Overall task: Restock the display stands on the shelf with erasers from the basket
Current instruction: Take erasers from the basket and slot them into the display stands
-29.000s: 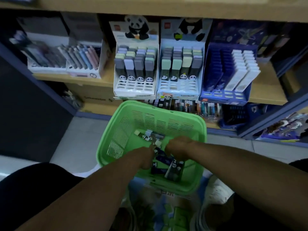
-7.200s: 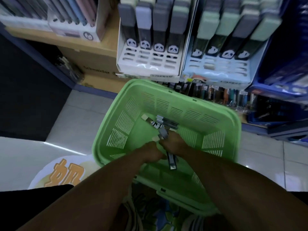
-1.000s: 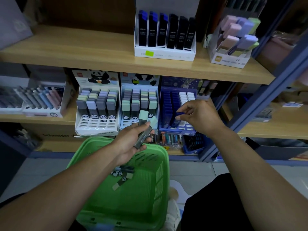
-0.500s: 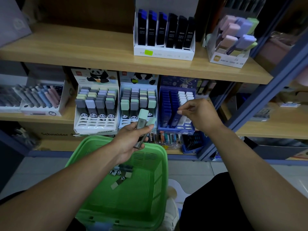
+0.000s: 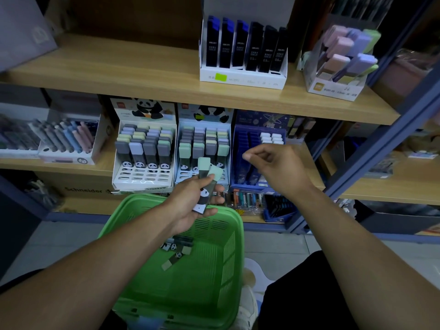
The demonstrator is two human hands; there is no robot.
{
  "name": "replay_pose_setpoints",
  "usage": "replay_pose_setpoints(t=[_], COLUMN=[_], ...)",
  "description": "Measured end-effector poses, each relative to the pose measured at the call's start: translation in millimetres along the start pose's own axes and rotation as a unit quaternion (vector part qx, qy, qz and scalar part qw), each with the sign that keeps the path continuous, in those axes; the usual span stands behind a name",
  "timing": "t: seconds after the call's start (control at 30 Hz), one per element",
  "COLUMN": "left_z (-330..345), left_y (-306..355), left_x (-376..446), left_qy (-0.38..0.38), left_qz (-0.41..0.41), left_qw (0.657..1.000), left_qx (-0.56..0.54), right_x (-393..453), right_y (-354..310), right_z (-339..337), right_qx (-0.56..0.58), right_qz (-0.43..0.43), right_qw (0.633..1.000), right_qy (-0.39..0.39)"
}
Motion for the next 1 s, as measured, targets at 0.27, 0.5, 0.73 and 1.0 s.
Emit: replay_pose_setpoints(t=[0.27,0.5,0.73,1.0], left_z=[0.5,-21.0,-62.5,-66.8], left_y=[6.3,8.1,12.3,17.4], left_x=[-5.7,1.6,3.8,2.4], left_qy=[-0.021,0.046,0.177,0.165], left_qz=[0.035,0.037,0.029,0.027], left_qw=[0.999,0.998,0.983,0.985], left_qx=[0.029,0.013,-0.040,-0.050], right_x=[-9.1,2.3,26.5,36.8], right_y=[-16.4,-21.3,-30.6,-35.4], right_z=[56.4,78.6,63.2,79.3], right_qx=[0.114,0.256,0.116,0.014], right_qz=[0.078,0.154,0.030,-0.022], right_qw=[0.974,0.942,0.993,1.000], right_qy=[-0.181,-0.152,0.003,0.009])
Point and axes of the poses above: each hand's wrist, its own x-axis towards the middle knuckle, its own z-axis out of the palm, y = z × x, the point moved 6 cm from there along x, towards the middle knuckle, and after that the axes turned 3 degrees about y, right-handed, at the moved point
